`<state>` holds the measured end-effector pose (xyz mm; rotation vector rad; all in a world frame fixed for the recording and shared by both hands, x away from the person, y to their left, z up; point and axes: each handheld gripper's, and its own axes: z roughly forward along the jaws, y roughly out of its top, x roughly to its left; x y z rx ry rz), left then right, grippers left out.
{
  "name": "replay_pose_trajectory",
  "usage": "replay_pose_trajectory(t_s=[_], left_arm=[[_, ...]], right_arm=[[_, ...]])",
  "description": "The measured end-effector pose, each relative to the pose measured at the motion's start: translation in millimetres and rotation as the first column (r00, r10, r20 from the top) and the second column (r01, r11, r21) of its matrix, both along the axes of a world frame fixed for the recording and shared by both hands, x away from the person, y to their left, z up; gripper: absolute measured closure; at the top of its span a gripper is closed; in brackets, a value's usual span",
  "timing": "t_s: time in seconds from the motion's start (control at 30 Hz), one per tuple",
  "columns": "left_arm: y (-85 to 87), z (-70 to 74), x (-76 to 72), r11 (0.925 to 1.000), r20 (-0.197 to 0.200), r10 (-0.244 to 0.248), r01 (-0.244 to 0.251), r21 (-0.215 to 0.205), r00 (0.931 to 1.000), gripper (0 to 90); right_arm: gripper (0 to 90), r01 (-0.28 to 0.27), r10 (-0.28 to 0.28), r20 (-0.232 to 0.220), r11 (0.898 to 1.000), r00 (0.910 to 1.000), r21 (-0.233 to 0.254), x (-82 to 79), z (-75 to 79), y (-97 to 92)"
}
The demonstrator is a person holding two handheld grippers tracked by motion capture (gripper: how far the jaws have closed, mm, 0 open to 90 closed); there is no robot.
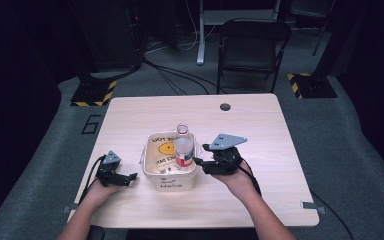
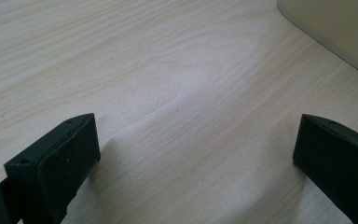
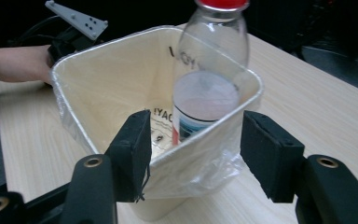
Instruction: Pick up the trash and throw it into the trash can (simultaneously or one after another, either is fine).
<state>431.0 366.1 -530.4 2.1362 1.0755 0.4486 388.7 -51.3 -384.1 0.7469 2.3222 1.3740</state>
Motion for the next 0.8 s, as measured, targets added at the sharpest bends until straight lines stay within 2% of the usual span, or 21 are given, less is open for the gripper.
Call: replay_pose_trajectory(t_s=[0.07, 0.23, 0.43, 0.63, 0.73, 0.8], left_arm=[[-0.2, -0.2, -0.2, 1.0, 0.003, 0.003, -0.003, -0.003, 1.0, 0.2], [-0.2, -0.2, -0.2, 1.0, 0.003, 0.003, -0.003, -0.003, 1.0, 0.2], [-0.3, 0.2, 0.7, 1.0, 0.001, 0.007, -0.007, 0.002, 1.0, 0.2], [-0.6, 0.1, 1.8, 1.0, 0.001, 0.008, -0.008, 0.001, 1.0, 0.1], [-0.9, -0.3, 2.6, 0.9999, 0.007, 0.011, -0.011, 0.002, 0.9999, 0.1], [-0.9, -0.3, 2.6, 0.9999, 0.007, 0.012, -0.012, 0.002, 0.9999, 0.2]], right_arm=[[41.7, 0.026, -0.026, 0.006, 1.0, 0.9996, 0.001, -1.7, 0.7, -6.8], [41.1, 0.047, -0.047, 0.028, 0.999, 0.9985, -0.004, -3.2, 0.4, -15.2], [40.5, 0.081, -0.08, 0.034, 0.997, 0.9962, -0.015, -5.6, -8.1, -29.7], [39.6, 0.124, -0.124, 0.04, 0.992, 0.9914, -0.001, -4.6, -17.1, -47.9], [39.6, 0.169, -0.17, 0.032, 0.985, 0.985, 0.014, -4.5, -24.4, -63.3], [39.7, 0.188, -0.188, 0.047, 0.982, 0.9811, 0.001, -4.9, -27.4, -71.7]])
